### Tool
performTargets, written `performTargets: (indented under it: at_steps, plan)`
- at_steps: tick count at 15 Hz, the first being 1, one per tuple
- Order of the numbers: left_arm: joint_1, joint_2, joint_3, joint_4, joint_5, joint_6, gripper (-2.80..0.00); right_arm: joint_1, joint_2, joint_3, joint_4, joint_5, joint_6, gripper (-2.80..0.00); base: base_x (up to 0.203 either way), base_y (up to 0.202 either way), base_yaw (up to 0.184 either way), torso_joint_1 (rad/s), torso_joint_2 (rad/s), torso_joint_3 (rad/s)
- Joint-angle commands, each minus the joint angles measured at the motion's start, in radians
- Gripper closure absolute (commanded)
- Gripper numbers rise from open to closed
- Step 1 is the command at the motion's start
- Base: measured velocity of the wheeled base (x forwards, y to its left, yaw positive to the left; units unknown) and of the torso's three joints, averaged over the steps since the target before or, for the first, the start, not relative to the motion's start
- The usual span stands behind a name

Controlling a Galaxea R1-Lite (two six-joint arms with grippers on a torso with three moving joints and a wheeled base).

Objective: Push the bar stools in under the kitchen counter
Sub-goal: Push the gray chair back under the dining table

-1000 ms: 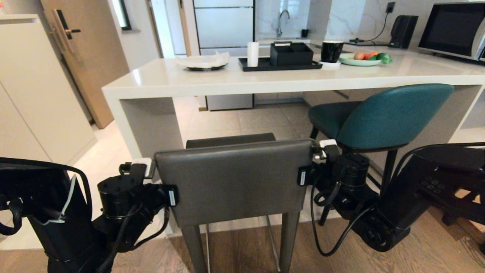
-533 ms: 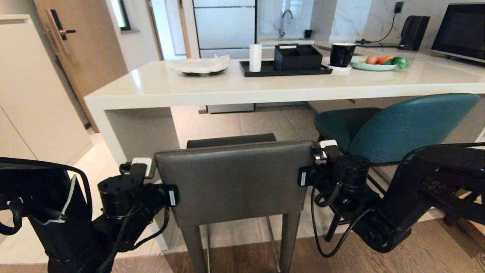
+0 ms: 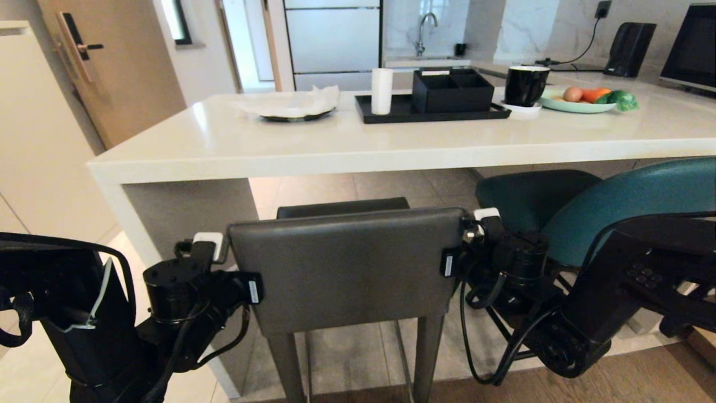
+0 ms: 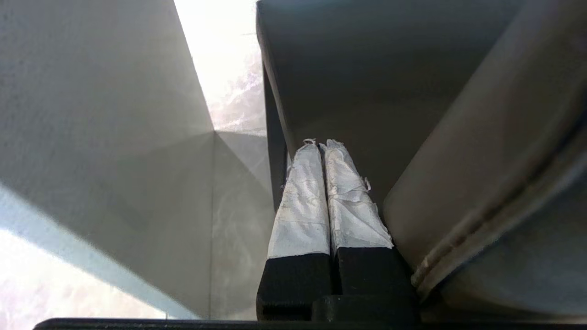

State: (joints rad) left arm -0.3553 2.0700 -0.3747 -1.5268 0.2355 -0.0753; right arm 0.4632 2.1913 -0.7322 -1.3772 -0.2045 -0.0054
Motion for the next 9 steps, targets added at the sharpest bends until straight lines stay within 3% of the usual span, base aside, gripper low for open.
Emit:
performTargets:
  at_steps: [1, 6, 9]
  plan:
    - [-0.001, -0.003, 0.002, -0.003, 0.002, -0.001, 0.0, 0.006, -0.004, 0.007, -0.003, -0.001, -0.001, 0.0, 0.0, 0.0, 0.0, 0.0, 0.0, 0.0]
    - [0.001, -0.03, 0.009, -0.003, 0.003, 0.0, 0.0, 0.009, -0.023, 0.009, -0.011, -0.02, -0.001, 0.0, 0.0, 0.0, 0.0, 0.0, 0.0, 0.0]
    - [0.017, -0.111, 0.082, -0.003, 0.036, 0.002, 0.0, 0.013, -0.109, 0.065, -0.01, -0.031, 0.0, 0.0, 0.0, 0.0, 0.0, 0.0, 0.0, 0.0]
